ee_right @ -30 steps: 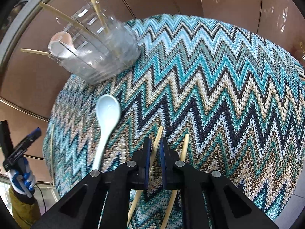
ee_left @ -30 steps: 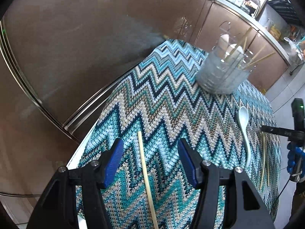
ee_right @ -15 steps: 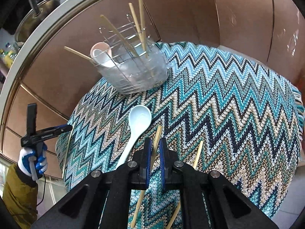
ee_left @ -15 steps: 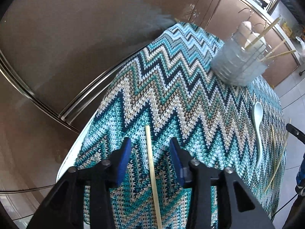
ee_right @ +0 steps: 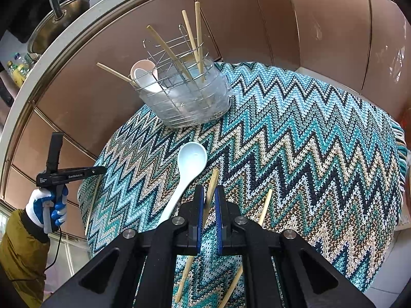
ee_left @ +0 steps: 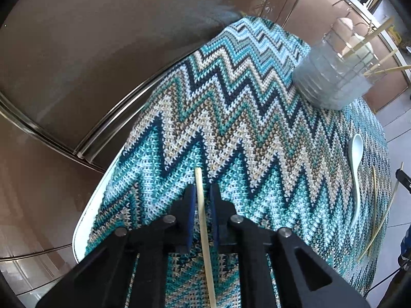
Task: Organize utensils
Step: 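Carry both chopsticks upright over the clear holder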
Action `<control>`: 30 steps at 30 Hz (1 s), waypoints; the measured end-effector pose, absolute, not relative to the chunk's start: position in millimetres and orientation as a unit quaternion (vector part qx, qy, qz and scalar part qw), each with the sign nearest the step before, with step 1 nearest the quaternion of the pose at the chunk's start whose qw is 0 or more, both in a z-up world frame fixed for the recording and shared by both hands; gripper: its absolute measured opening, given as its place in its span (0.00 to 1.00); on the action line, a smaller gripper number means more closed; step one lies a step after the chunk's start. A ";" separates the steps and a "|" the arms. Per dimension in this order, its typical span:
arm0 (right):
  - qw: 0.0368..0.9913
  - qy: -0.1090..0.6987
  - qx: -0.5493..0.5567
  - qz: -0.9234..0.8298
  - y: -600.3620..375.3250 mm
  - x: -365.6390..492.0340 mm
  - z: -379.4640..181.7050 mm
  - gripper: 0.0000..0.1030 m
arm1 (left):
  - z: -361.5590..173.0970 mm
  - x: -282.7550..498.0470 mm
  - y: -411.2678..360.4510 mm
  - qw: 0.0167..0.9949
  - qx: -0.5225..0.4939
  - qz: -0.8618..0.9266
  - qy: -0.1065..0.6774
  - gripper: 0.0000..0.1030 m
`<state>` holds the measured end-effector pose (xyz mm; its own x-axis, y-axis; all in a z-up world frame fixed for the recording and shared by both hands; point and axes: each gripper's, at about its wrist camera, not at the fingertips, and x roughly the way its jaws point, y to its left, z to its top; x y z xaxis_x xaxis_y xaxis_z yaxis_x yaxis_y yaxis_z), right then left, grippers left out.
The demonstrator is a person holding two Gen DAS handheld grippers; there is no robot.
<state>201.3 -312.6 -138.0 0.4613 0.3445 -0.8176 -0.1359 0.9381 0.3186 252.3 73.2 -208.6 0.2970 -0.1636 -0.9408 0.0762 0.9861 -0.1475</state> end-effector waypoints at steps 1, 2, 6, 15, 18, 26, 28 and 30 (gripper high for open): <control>0.848 0.499 0.104 0.142 -313.0 201.2 -137.5 0.08 | -210.0 253.7 73.4 0.803 -0.039 -0.074 0.591 0.09; 0.848 0.499 0.104 0.141 -311.7 201.6 -137.4 0.08 | -210.4 254.2 73.7 0.802 -0.041 -0.074 0.592 0.08; 0.850 0.497 0.102 0.142 -309.5 200.3 -134.5 0.08 | -212.1 256.4 73.0 0.799 -0.044 -0.073 0.596 0.07; 0.853 0.493 0.098 0.141 -304.7 195.5 -126.5 0.08 | -209.5 255.9 74.0 0.803 -0.059 -0.075 0.588 0.04; 0.855 0.490 0.098 0.141 -302.9 192.8 -123.1 0.08 | -203.5 253.8 75.8 0.808 -0.062 -0.077 0.581 0.04; 0.860 0.481 0.094 0.141 -299.0 183.3 -111.7 0.07 | -180.8 243.4 77.9 0.824 -0.074 -0.080 0.556 0.04; 0.862 0.478 0.093 0.141 -299.0 179.8 -107.9 0.07 | -174.5 241.2 78.9 0.829 -0.076 -0.082 0.548 0.04; 0.864 0.474 0.092 0.141 -298.7 176.3 -104.4 0.07 | -166.7 237.5 80.1 0.835 -0.080 -0.083 0.538 0.04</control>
<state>176.3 -298.7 -104.4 0.5101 0.3311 -0.7939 -0.1557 0.9432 0.2933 237.5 80.1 -166.7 0.4063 -0.2245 -0.8857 0.0529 0.9735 -0.2225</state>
